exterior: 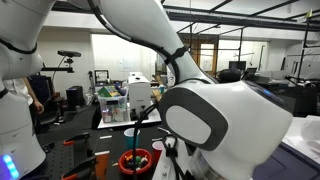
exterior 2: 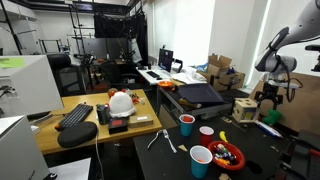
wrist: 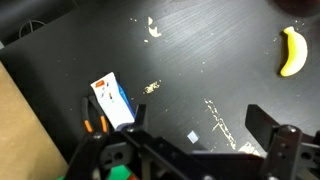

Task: Place the white tube on the red bowl

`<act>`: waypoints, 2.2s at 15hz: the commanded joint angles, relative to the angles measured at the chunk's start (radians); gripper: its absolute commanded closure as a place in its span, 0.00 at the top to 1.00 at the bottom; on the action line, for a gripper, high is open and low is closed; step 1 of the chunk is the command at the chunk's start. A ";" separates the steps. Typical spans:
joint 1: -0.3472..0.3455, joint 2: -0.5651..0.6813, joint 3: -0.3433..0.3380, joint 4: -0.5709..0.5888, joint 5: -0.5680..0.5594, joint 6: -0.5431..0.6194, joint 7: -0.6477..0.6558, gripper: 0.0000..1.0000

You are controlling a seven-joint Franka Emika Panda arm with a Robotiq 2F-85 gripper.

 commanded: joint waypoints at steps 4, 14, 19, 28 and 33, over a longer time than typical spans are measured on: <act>-0.019 0.017 0.038 0.015 0.021 -0.008 0.020 1.00; -0.040 0.174 0.056 0.169 0.042 0.065 0.101 1.00; -0.085 0.304 0.045 0.321 -0.003 0.036 0.133 1.00; -0.107 0.513 0.034 0.551 -0.189 -0.049 0.106 1.00; -0.120 0.550 0.052 0.623 -0.237 -0.109 0.053 1.00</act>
